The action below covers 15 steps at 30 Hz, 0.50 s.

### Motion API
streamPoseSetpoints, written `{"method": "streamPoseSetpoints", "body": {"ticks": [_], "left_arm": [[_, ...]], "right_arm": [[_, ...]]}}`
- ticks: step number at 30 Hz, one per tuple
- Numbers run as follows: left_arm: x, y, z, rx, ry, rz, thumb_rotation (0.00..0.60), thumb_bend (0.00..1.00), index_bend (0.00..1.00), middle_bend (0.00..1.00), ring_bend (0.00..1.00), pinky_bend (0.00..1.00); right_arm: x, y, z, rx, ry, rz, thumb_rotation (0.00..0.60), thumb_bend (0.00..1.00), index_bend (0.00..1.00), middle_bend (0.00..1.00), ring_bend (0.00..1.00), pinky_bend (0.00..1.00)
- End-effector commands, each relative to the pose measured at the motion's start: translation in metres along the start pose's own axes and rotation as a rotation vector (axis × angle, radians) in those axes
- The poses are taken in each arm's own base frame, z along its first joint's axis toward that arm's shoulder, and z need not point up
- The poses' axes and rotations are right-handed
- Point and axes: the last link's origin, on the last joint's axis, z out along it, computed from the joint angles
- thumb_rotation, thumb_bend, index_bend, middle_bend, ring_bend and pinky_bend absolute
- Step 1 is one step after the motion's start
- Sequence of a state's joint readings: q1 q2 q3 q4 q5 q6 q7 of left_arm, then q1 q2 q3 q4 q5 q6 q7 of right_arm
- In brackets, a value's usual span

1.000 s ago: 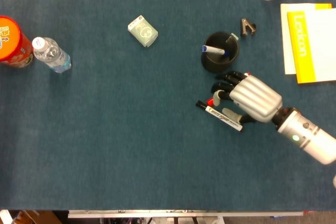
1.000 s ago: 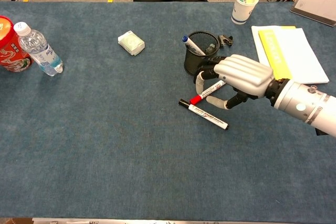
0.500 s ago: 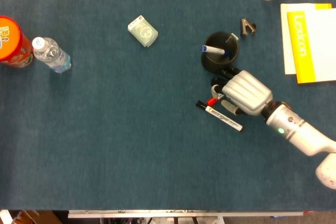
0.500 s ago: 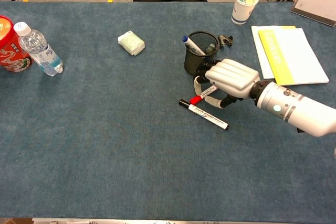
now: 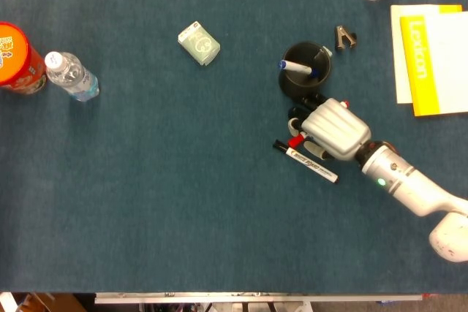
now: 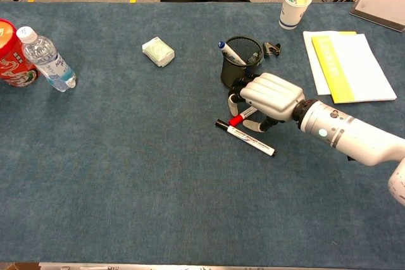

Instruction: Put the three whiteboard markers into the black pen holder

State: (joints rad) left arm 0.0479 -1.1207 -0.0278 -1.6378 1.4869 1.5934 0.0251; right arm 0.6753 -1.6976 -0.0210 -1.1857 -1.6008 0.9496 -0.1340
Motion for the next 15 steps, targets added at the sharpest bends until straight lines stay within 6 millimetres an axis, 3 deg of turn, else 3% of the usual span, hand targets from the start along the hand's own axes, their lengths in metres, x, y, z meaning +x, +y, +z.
{"method": "streamPoseSetpoints", "body": {"ticks": [1, 15], "left_arm": [[0.0, -0.0004, 0.0, 0.001, 0.001, 0.0, 0.6, 0.42, 0.22, 0.22, 0.22, 0.17], [-0.0005, -0.0038, -0.0006, 0.008, 0.0, -0.002, 0.6, 0.42, 0.22, 0.22, 0.22, 0.17]], "right_arm": [[-0.0002, -0.0008, 0.0009, 0.001, -0.002, -0.007, 0.6, 0.3, 0.48, 0.34, 0.17, 0.19], [-0.0039, -0.0005, 0.0038, -0.005, -0.011, -0.036, 0.6, 0.3, 0.52, 0.34, 0.17, 0.19]]}}
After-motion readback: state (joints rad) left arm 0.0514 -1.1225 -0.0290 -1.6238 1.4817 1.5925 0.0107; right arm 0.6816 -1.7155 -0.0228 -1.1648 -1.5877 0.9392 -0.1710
